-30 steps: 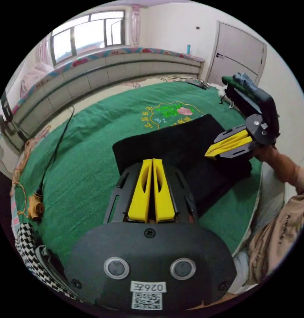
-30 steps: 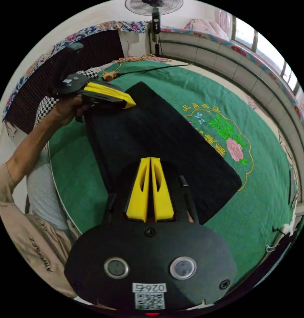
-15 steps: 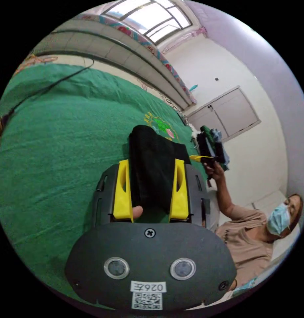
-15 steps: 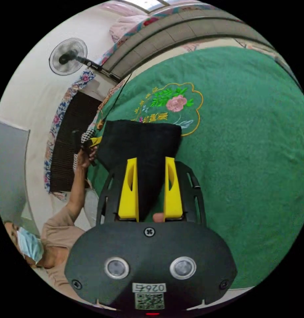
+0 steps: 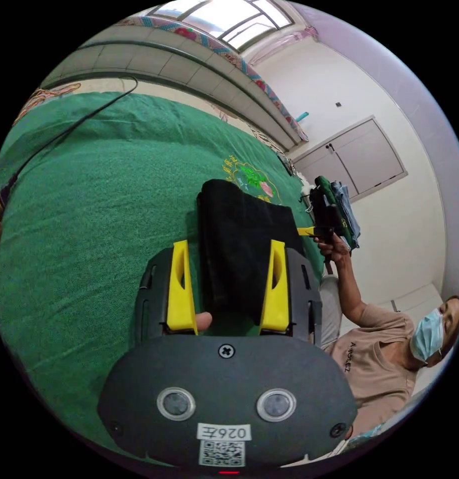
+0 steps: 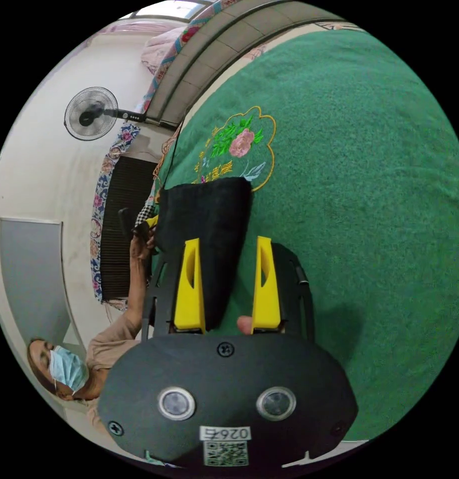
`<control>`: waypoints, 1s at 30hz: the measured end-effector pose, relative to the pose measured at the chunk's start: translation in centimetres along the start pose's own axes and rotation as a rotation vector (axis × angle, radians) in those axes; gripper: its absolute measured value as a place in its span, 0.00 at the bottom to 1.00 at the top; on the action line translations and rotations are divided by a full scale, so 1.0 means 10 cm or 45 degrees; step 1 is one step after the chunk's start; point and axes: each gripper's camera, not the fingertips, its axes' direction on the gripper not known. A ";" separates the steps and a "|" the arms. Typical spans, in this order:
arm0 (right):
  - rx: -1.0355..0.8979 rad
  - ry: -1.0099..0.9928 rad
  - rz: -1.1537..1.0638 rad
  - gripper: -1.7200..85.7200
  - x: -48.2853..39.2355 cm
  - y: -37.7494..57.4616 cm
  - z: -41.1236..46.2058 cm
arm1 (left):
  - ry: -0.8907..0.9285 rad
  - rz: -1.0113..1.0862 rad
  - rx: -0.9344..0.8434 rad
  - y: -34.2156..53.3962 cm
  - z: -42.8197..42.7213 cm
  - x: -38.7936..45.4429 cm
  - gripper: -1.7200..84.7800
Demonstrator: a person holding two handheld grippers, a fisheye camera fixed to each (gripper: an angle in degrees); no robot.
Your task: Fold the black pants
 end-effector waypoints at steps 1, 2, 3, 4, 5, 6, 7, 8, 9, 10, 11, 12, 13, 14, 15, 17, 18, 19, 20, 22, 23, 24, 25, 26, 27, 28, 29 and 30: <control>0.007 -0.009 -0.007 0.14 -0.02 -0.01 0.09 | -0.029 0.005 -0.004 0.02 -0.01 0.06 0.25; 0.018 -0.035 -0.016 0.14 -0.04 -0.02 0.18 | -0.032 0.008 -0.009 0.03 -0.02 0.08 0.25; 0.024 -0.047 -0.019 0.13 -0.05 -0.03 0.23 | 0.025 0.027 -0.042 0.04 0.00 0.14 0.23; 0.037 -0.065 -0.026 0.13 -0.07 -0.03 0.33 | 0.079 0.022 -0.083 0.05 0.05 0.17 0.23; 0.048 -0.074 -0.028 0.12 -0.11 -0.03 0.43 | 0.052 0.017 -0.065 0.07 0.04 0.19 0.23; 0.061 -0.075 -0.029 0.12 -0.12 -0.03 0.47 | -0.009 0.029 -0.083 0.10 0.04 0.25 0.22; 0.072 -0.075 -0.034 0.12 -0.17 -0.01 0.56 | -0.042 0.040 -0.080 0.13 0.03 0.31 0.21; 0.079 -0.084 -0.043 0.11 -0.22 0.00 0.66 | -0.058 0.051 -0.084 0.15 0.03 0.34 0.21; 0.084 -0.093 -0.045 0.11 -0.25 0.01 0.70 | -0.100 0.082 -0.087 0.18 0.03 0.41 0.21; 0.097 -0.115 -0.047 0.11 -0.30 0.04 0.80 | -0.149 0.108 -0.085 0.23 0.03 0.47 0.21; 0.105 -0.143 -0.044 0.10 -0.34 0.07 0.91 | -0.169 0.114 -0.081 0.25 0.03 0.50 0.20; 0.110 -0.158 -0.047 0.09 -0.36 0.08 0.97 | -0.203 0.127 -0.072 0.30 0.02 0.55 0.20; 0.091 -0.174 -0.058 0.07 -0.42 0.11 1.13 | -0.219 0.136 -0.060 0.35 0.00 0.59 0.18; 0.092 -0.189 -0.043 0.06 -0.47 0.15 1.25 | -0.223 0.136 -0.055 0.37 -0.01 0.61 0.18; 0.108 -0.184 -0.032 0.05 -0.50 0.18 1.28 | -0.209 0.133 -0.041 0.42 -0.04 0.64 0.16; 0.141 -0.142 -0.071 0.04 -0.75 0.31 1.38 | -0.183 0.114 -0.007 0.48 -0.13 0.70 0.13; 0.150 -0.120 -0.096 0.04 -0.84 0.35 1.40 | -0.203 0.143 0.030 0.54 -0.19 0.80 0.11; 0.170 -0.051 -0.160 0.04 -1.08 0.44 1.44 | -0.237 0.176 0.061 0.62 -0.27 0.92 0.10; 0.203 0.054 -0.239 0.04 -1.36 0.56 1.47 | -0.260 0.196 0.075 0.66 -0.32 0.99 0.10; 0.273 0.182 -0.358 0.03 -1.81 0.81 1.54 | -0.339 0.287 0.104 0.87 -0.53 1.29 0.09; 0.330 0.260 -0.443 0.03 -2.11 1.00 1.58 | -0.352 0.304 0.115 0.93 -0.60 1.36 0.09; 0.361 0.296 -0.484 0.03 -2.27 1.09 1.61 | -0.364 0.328 0.170 1.10 -0.76 1.49 0.09; 0.413 0.356 -0.568 0.03 -2.58 1.28 1.66 | -0.361 0.345 0.255 1.33 -0.93 1.59 0.09; 0.466 0.408 -0.658 0.03 -2.90 1.47 1.74 | -0.359 0.350 0.297 1.46 -1.02 1.63 0.09; 0.491 0.429 -0.706 0.03 -3.07 1.56 1.78 | -0.363 0.352 0.380 1.75 -1.21 1.70 0.09; 0.532 0.452 -0.801 0.03 -3.40 1.75 1.89 | -0.378 0.346 0.471 2.08 -1.40 1.75 0.08; 0.554 0.459 -0.895 0.03 -3.74 1.92 2.03 | -0.388 0.341 0.518 2.25 -1.49 1.76 0.08; 0.560 0.459 -0.941 0.03 -3.91 1.99 2.10 | -0.410 0.326 0.622 2.60 -1.68 1.79 0.08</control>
